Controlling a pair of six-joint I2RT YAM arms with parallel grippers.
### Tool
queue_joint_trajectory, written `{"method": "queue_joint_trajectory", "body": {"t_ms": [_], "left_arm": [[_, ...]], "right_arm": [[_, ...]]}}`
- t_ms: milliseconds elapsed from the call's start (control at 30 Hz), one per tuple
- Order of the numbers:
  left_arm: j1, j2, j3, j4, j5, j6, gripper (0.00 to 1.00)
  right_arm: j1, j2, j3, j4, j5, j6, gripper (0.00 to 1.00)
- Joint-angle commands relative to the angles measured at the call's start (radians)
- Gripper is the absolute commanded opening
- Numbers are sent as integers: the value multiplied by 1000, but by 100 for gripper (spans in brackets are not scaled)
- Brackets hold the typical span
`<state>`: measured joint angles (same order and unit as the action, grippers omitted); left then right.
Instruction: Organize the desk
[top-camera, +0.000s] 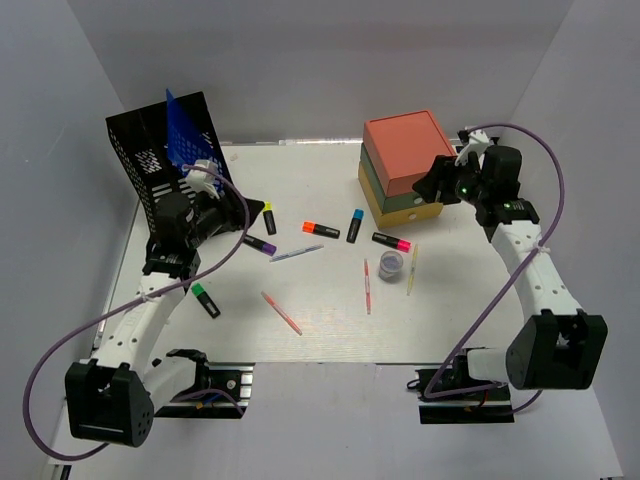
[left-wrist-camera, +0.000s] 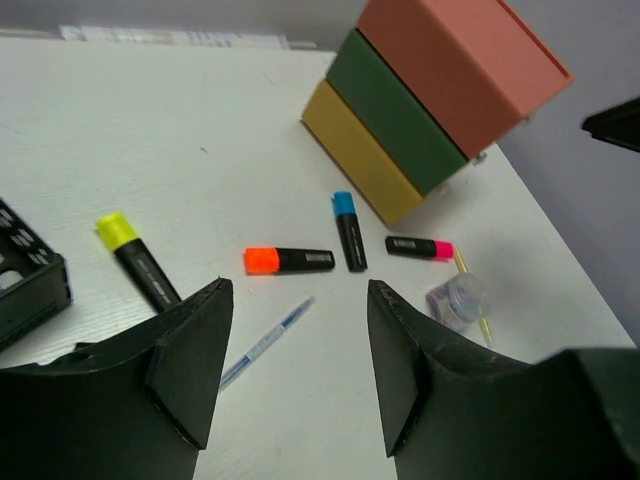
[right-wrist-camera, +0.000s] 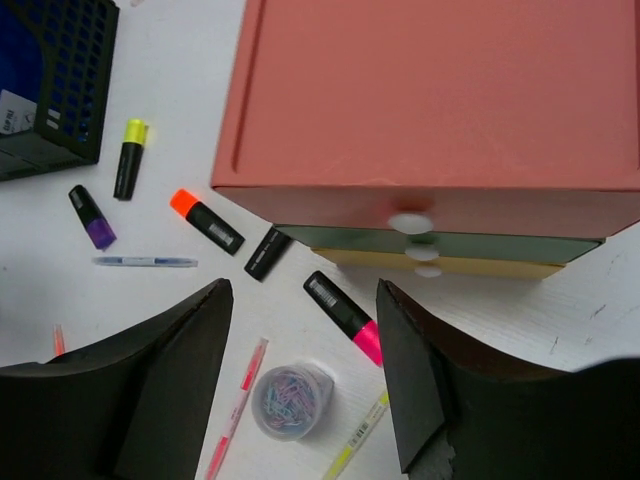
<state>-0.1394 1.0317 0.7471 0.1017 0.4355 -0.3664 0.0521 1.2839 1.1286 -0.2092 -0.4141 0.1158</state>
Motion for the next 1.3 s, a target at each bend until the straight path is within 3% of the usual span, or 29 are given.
{"method": "queue_joint_trajectory", "body": {"t_ms": [0, 333, 500, 933, 1033, 1267], "left_arm": [[-16, 50, -12, 42, 104, 8, 66], [-16, 110, -26, -12, 112, 61, 67], [-16, 65, -18, -68, 29, 95, 67], [-16, 28, -26, -83, 5, 106, 69], [-16, 28, -28, -83, -1, 104, 69], [-16, 27, -29, -80, -1, 103, 69]], "right_arm": [[-17, 49, 37, 20, -5, 19, 66], [-77, 167, 63, 42, -74, -38, 63], [-93, 238, 105, 53, -104, -28, 60], [-95, 336, 191, 79, -157, 18, 56], [-94, 341, 189, 76, -146, 25, 53], [-90, 309, 135, 106, -127, 56, 35]]}}
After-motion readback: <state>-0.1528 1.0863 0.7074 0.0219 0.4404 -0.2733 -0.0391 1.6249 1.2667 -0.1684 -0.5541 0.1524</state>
